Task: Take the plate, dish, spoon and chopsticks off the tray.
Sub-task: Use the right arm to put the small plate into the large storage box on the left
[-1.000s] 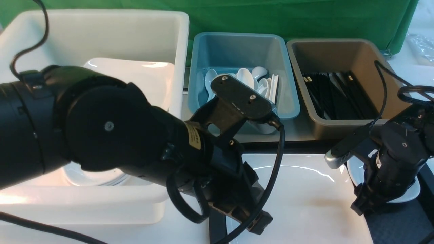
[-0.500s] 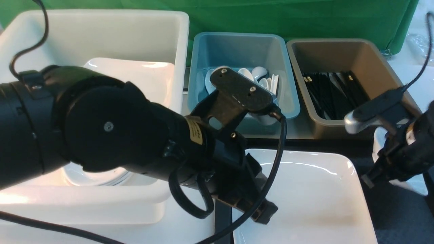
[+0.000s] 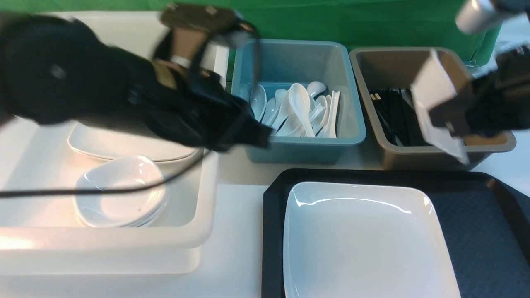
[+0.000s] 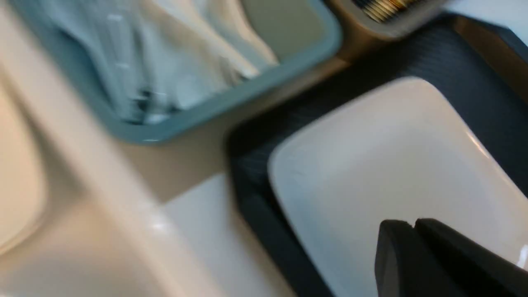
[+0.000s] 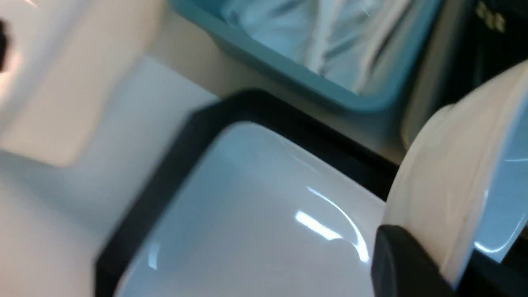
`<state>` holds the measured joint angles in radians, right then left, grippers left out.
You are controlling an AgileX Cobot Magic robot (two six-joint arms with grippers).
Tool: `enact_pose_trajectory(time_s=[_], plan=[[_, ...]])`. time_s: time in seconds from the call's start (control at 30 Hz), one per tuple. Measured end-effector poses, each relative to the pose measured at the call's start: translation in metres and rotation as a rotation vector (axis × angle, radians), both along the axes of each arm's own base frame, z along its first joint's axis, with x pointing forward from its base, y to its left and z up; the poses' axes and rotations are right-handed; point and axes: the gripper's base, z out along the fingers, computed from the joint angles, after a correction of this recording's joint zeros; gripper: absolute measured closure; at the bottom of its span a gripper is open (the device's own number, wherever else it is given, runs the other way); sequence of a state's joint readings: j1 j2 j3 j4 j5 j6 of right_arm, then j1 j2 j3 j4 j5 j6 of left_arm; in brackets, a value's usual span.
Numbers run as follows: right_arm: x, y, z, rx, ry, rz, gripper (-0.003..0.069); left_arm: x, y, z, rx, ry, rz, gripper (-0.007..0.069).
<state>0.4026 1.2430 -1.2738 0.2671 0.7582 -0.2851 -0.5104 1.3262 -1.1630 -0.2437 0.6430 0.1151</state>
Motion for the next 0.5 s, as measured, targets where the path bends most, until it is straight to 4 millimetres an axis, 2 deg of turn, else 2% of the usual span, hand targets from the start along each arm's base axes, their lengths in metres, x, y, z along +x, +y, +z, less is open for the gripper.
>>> enact_pose_trajectory(time_s=[0.13,0.23,0.33,0.43,0.47,0.5], plan=[[0.001,0.050,0.026,0.062,-0.049,0.170,0.0598,-0.008,0.046,0.028,-0.023,-0.072,0.124,0.0612],[0.006,0.094,0.032,0.079,-0.054,0.280,0.0598,-0.021,0.076,0.044,-0.037,-0.102,0.218,0.0612],[0.011,0.143,0.031,0.087,-0.057,0.383,0.0598,-0.036,0.100,0.053,-0.045,-0.106,0.311,0.0612],[0.021,0.195,0.015,0.080,-0.041,0.461,0.0598,-0.056,0.122,0.052,-0.043,-0.105,0.401,0.0612],[0.021,0.200,0.011,0.074,-0.033,0.470,0.0598,-0.055,0.123,0.051,-0.043,-0.100,0.408,0.0612],[0.026,0.220,0.002,0.069,-0.024,0.493,0.0598,-0.066,0.130,0.049,-0.050,-0.101,0.449,0.0612]])
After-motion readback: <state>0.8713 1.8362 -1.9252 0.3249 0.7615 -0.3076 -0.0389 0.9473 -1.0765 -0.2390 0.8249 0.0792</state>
